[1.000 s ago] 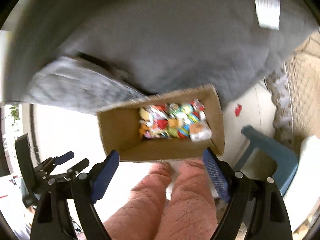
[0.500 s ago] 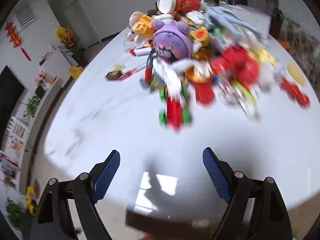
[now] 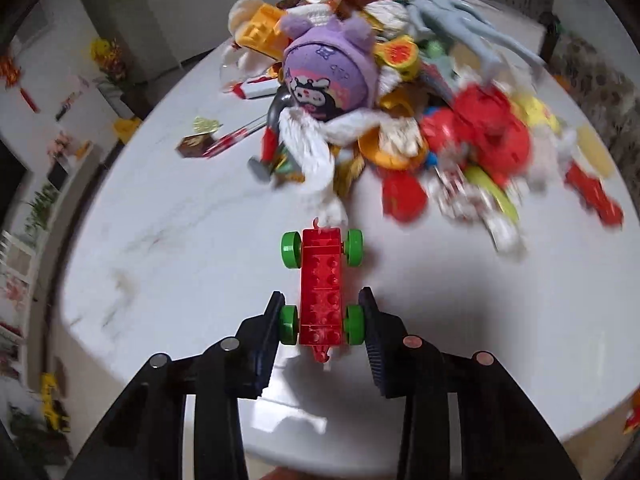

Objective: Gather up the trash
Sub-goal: 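Grasp the red toy car with the right tool while the left tool grasps a brown wrapper, then lower both held items into the cardboard box and open both tools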

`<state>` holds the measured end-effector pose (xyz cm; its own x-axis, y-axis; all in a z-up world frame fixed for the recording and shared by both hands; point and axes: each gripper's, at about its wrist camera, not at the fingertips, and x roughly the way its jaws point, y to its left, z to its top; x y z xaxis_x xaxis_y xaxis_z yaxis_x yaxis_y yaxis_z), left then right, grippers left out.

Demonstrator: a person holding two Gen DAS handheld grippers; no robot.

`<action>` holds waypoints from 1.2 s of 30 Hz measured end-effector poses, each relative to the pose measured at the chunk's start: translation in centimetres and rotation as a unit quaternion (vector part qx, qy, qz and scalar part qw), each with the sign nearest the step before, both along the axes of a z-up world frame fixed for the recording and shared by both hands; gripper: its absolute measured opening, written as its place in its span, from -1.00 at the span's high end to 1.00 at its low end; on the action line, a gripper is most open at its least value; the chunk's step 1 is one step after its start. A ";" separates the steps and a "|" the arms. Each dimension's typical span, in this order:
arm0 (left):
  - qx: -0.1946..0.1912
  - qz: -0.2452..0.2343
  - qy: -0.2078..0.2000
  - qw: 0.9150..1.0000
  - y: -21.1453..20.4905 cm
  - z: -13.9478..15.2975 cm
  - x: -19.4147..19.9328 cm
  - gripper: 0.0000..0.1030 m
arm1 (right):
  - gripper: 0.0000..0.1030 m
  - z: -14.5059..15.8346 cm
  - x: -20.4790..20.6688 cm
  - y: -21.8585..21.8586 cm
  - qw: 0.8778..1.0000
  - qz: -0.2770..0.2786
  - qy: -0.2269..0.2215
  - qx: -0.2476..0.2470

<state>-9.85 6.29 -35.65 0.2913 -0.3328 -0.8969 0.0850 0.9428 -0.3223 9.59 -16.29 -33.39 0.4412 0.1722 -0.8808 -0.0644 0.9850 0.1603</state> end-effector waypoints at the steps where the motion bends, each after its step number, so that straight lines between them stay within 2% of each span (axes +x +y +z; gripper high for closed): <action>1: -0.001 -0.002 -0.007 1.000 0.0 0.6 0.5 -0.48 | 0.26 0.5 -1.4 -0.3 1.000 -0.001 -0.001 0.012; 4: -0.010 -0.010 -0.033 0.999 -0.1 2.5 2.6 -0.48 | 0.26 2.1 -5.6 -1.2 0.999 -0.007 -0.004 0.052; 7: -0.005 -0.023 -0.081 0.996 -0.7 5.2 6.2 -0.48 | 0.26 3.3 -8.8 -1.8 0.996 -0.021 -0.007 0.084; 9: 0.016 -0.030 -0.114 0.993 -1.3 6.7 9.7 -0.48 | 0.26 4.0 -10.7 -2.2 0.994 -0.029 -0.008 0.104; 11: 0.017 -0.033 -0.133 0.990 -1.8 7.4 13.1 -0.48 | 0.26 4.9 -12.0 -2.3 0.994 -0.034 -0.015 0.107; 14: 0.001 -0.022 -0.131 0.991 -2.2 7.5 19.3 -0.48 | 0.26 6.1 -14.3 -2.8 0.991 -0.049 -0.027 0.121; 17: 0.011 0.018 -0.123 0.992 -1.6 6.6 25.7 -0.48 | 0.26 7.0 -15.4 -3.0 0.989 -0.064 -0.035 0.127; 19: 0.014 0.038 -0.112 0.993 -1.7 5.9 28.9 -0.48 | 0.26 7.2 -16.2 -3.5 0.988 -0.077 -0.037 0.130; 22: 0.023 0.043 -0.106 0.993 -2.2 5.3 32.3 -0.48 | 0.26 7.1 -17.3 -3.7 0.986 -0.094 -0.035 0.130; 27: 0.073 0.037 -0.098 0.992 -3.8 3.8 36.3 -0.48 | 0.26 6.5 -18.4 -3.7 0.984 -0.116 -0.030 0.133; 30: 0.097 0.026 -0.083 0.991 -4.6 2.6 37.3 -0.48 | 0.26 6.4 -18.5 -3.7 0.983 -0.123 -0.029 0.135; 31: 0.092 0.027 -0.086 0.992 -4.4 2.4 37.4 -0.41 | 0.26 6.5 -18.5 -3.6 0.983 -0.122 -0.030 0.135; 34: 0.080 0.025 -0.087 0.993 -4.1 2.4 37.1 0.07 | 0.26 6.7 -18.3 -3.3 0.984 -0.117 -0.034 0.130; 36: 0.067 0.014 -0.086 0.994 -3.6 2.4 36.8 0.07 | 0.26 6.5 -17.9 -3.2 0.984 -0.115 -0.033 0.133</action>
<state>26.90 2.67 -33.25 0.4506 -0.2032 -0.8693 0.1018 0.9791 -0.1761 -8.28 -19.49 -26.86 0.5493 0.2817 -0.7867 0.1363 0.8986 0.4170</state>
